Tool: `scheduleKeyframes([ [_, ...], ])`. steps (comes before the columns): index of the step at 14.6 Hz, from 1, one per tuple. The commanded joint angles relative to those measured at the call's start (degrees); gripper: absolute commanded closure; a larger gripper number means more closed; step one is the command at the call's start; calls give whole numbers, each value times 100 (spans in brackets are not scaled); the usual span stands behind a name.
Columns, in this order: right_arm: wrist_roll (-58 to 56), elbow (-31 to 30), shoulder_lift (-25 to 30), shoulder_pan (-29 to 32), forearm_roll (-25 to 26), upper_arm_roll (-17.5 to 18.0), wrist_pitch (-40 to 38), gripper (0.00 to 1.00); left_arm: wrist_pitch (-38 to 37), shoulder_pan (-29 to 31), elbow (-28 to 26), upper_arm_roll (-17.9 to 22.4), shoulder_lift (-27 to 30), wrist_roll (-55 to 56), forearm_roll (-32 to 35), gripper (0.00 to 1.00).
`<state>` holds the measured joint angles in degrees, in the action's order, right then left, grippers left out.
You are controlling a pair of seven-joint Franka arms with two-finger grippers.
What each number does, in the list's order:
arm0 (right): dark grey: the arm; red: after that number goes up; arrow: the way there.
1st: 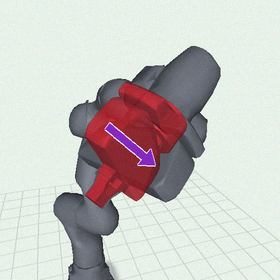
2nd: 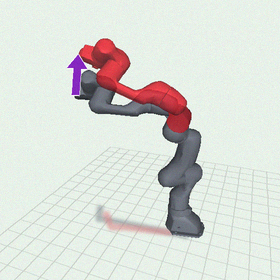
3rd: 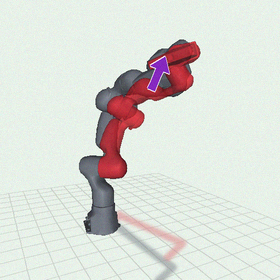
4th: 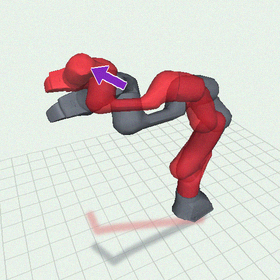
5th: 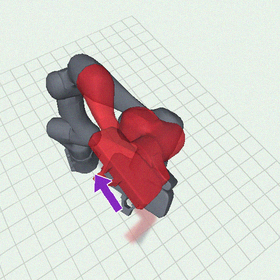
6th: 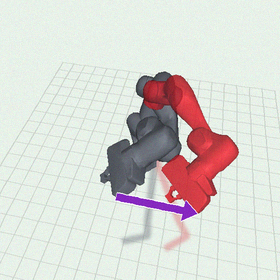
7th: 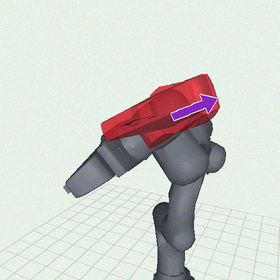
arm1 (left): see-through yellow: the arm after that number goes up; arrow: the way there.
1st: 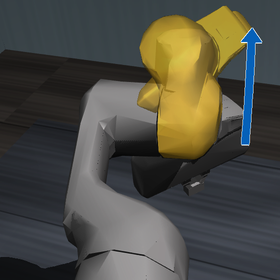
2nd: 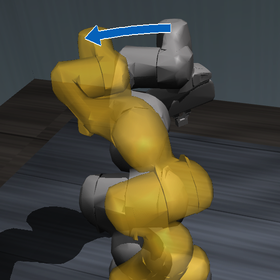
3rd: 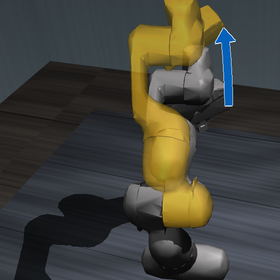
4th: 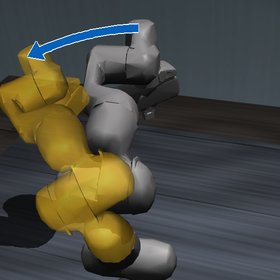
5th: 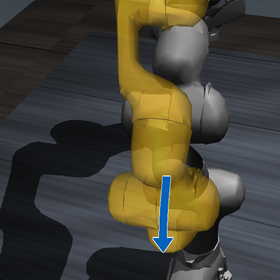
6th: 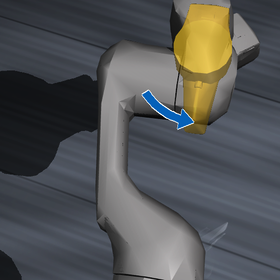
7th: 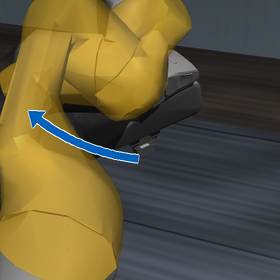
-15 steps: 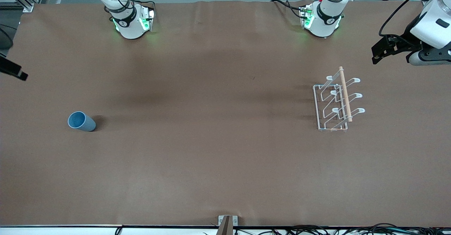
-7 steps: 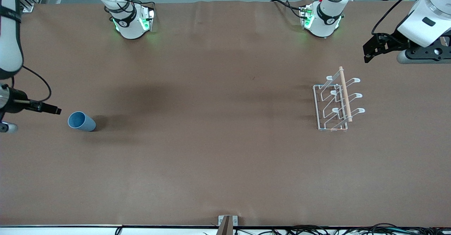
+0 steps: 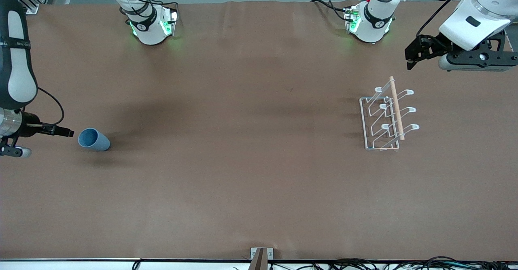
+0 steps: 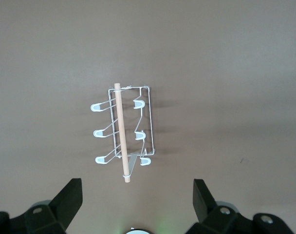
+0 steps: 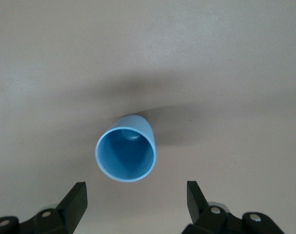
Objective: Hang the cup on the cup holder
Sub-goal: 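Close the right gripper on the blue cup's rim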
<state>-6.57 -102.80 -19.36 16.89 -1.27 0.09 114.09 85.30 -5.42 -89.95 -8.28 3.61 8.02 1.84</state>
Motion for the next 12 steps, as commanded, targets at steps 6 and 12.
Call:
scheduleKeyframes([
  [6, -265, -495, -331, 262, 21, 97, 745, 17, -102, -3, 136, 2, -115, -73, 27, 0],
  [12, -274, -495, -639, 271, -5, 106, 790, 35, -224, 23, 136, 2, -106, -46, 44, 0],
])
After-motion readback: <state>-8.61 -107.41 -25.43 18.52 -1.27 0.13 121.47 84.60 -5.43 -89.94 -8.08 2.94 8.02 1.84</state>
